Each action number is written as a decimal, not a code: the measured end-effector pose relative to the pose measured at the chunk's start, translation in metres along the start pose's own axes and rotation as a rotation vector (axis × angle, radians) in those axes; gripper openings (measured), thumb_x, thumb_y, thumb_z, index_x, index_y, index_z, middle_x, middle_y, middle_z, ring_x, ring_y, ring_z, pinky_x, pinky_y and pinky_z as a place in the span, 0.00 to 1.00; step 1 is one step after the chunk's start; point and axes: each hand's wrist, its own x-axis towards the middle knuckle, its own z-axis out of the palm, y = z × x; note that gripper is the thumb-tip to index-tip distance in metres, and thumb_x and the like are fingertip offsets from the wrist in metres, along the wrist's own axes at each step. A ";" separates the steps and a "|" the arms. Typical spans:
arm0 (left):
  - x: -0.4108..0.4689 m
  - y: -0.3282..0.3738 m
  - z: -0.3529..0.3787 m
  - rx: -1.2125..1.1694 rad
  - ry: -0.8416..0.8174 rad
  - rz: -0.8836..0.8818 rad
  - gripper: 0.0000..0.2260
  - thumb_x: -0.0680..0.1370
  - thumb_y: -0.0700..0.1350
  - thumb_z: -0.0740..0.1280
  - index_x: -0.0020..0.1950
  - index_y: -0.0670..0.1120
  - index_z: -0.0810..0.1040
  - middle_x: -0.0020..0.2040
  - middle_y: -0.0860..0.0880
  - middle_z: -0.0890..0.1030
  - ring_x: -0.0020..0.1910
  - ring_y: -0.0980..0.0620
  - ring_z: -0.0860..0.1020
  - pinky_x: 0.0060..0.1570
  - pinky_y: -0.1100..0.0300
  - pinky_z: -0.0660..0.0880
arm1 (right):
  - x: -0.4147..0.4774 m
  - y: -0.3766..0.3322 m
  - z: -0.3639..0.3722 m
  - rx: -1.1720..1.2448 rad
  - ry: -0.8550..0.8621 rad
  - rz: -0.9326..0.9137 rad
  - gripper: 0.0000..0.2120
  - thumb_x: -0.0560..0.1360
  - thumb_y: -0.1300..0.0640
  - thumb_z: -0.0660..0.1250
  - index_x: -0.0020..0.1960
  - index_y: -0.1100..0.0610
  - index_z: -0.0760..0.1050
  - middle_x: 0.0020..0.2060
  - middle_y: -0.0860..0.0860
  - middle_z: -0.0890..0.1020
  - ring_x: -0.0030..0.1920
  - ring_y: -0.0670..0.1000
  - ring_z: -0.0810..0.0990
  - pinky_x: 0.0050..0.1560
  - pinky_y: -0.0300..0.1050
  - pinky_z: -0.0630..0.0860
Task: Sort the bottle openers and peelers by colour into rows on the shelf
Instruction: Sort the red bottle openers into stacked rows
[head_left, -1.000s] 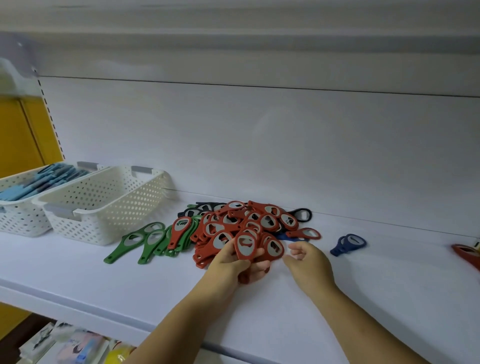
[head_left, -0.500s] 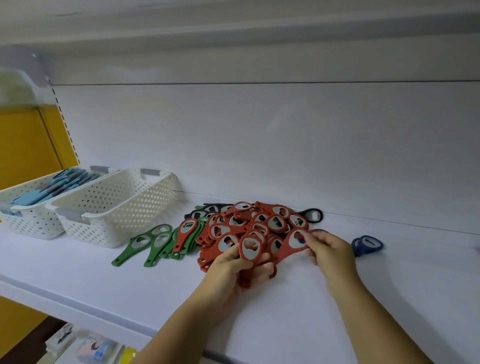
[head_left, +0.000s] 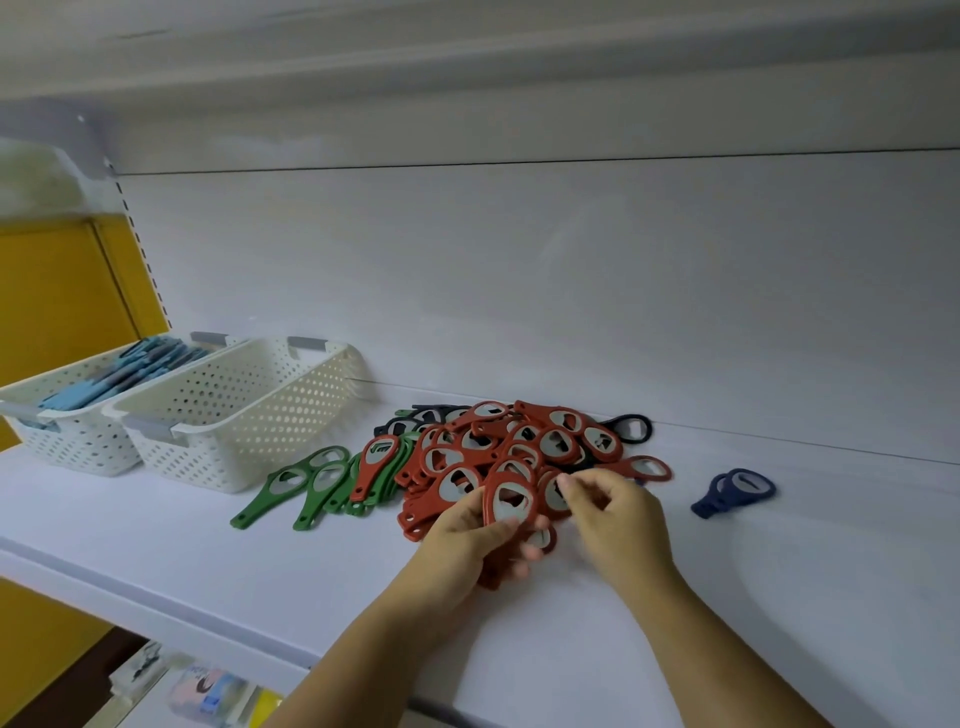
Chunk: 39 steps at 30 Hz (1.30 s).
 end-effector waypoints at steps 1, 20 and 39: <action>0.000 0.000 0.000 -0.011 0.017 -0.006 0.11 0.80 0.33 0.59 0.60 0.41 0.75 0.51 0.40 0.83 0.37 0.50 0.80 0.35 0.60 0.75 | 0.003 0.004 -0.003 -0.076 0.028 -0.006 0.05 0.76 0.52 0.67 0.48 0.51 0.81 0.38 0.41 0.80 0.42 0.44 0.78 0.43 0.40 0.73; -0.006 0.005 0.004 0.117 -0.006 0.018 0.11 0.79 0.35 0.62 0.59 0.45 0.76 0.46 0.41 0.83 0.32 0.52 0.76 0.29 0.62 0.72 | 0.015 0.019 0.005 -0.630 -0.113 -0.017 0.20 0.78 0.44 0.62 0.67 0.49 0.70 0.59 0.48 0.77 0.61 0.51 0.72 0.58 0.47 0.69; -0.002 0.003 0.006 -0.090 0.059 0.012 0.11 0.81 0.44 0.59 0.59 0.41 0.77 0.47 0.37 0.82 0.43 0.42 0.81 0.41 0.55 0.79 | 0.005 -0.007 -0.012 0.481 -0.143 0.129 0.03 0.74 0.61 0.69 0.42 0.55 0.78 0.33 0.47 0.81 0.34 0.43 0.78 0.36 0.37 0.70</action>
